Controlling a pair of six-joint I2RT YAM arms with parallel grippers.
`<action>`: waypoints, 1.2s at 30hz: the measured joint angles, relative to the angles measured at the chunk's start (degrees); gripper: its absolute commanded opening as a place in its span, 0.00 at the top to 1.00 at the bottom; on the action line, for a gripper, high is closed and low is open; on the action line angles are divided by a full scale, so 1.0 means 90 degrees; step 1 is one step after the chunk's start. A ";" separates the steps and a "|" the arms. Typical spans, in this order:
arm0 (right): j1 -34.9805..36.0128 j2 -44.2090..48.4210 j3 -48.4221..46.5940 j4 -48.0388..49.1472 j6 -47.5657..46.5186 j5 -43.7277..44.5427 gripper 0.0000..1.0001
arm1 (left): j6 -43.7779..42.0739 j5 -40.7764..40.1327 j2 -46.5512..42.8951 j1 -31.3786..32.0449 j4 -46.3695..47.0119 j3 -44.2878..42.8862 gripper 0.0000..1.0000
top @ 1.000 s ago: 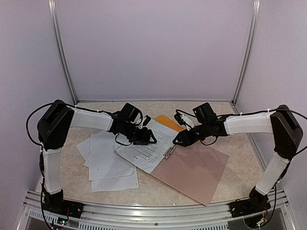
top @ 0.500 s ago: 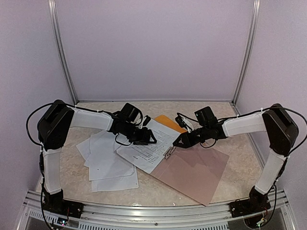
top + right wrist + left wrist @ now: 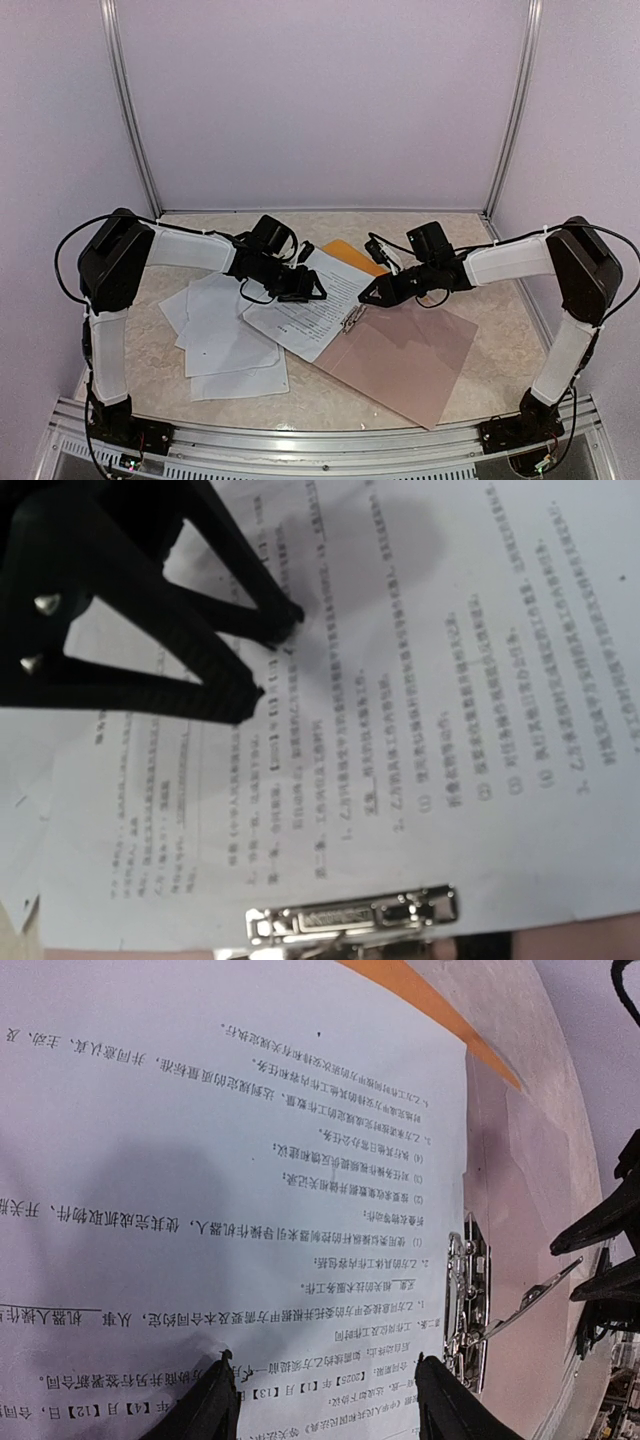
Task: Put the files into the folder
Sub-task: Clamp the file and folder together.
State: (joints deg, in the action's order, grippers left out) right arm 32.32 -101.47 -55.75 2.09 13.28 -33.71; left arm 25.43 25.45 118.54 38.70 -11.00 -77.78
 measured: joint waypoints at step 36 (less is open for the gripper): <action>-0.0168 -0.0039 0.0153 0.0265 0.0000 -0.0165 1.00 | -0.0051 -0.0024 0.0000 0.0015 -0.0102 -0.0051 0.41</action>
State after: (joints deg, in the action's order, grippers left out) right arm 30.81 -101.82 -54.37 4.47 13.28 -35.20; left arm 24.97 25.23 118.54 38.83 -11.92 -78.24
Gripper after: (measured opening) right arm 0.005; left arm 0.581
